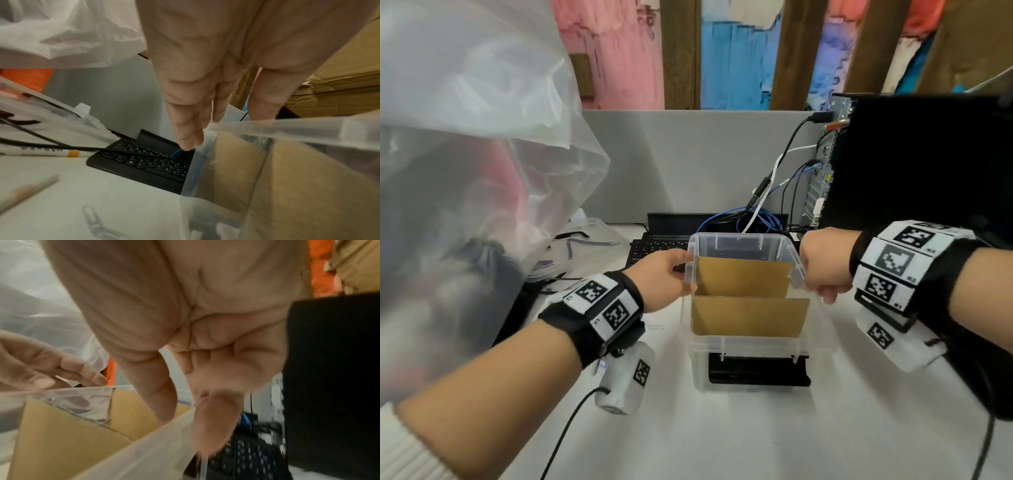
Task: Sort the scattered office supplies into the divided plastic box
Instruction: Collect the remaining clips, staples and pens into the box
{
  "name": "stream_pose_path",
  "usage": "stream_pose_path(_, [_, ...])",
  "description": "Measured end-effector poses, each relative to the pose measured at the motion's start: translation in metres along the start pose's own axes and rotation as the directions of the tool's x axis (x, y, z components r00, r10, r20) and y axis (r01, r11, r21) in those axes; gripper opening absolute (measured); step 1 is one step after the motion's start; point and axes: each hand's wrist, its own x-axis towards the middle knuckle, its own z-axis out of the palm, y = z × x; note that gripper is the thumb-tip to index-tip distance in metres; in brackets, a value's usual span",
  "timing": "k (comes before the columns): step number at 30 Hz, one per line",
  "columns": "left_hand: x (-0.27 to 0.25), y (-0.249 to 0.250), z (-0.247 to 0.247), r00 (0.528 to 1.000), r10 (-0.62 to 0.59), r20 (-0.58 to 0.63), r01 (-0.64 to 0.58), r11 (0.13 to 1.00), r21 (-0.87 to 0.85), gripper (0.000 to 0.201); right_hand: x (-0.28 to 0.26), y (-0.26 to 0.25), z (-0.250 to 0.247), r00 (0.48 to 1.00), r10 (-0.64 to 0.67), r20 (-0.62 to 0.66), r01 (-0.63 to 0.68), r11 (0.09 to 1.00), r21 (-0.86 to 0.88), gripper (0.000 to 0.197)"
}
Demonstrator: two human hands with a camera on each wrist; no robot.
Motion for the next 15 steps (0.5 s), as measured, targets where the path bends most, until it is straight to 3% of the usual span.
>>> stream_pose_path(3, [-0.007, -0.01, -0.004, 0.998, 0.001, -0.065, 0.002, 0.999, 0.053, 0.044, -0.008, -0.011, -0.003, 0.975, -0.054, -0.214, 0.025, 0.99, -0.137, 0.031])
stream_pose_path(5, [-0.013, -0.022, -0.01, 0.993, -0.014, -0.12, 0.023, 0.997, 0.073, 0.032, -0.016, -0.022, -0.007, 0.946, -0.106, -0.308, 0.073, 0.99, -0.119, 0.023])
stream_pose_path(8, [-0.024, -0.048, -0.02, 0.989, -0.05, -0.141, 0.075, 0.98, 0.183, 0.011, -0.038, -0.049, -0.017, 0.905, -0.254, -0.342, 0.264, 0.964, -0.016, 0.011])
stream_pose_path(11, [-0.037, -0.076, -0.029, 0.985, -0.13, -0.114, 0.161, 0.928, 0.335, 0.007, -0.065, -0.085, -0.025, 0.834, -0.369, -0.41, 0.44, 0.893, 0.092, 0.018])
stream_pose_path(15, [-0.05, -0.105, -0.031, 0.978, -0.198, -0.062, 0.207, 0.9, 0.383, 0.016, -0.088, -0.136, -0.023, 0.74, -0.456, -0.495, 0.6, 0.78, 0.18, 0.016])
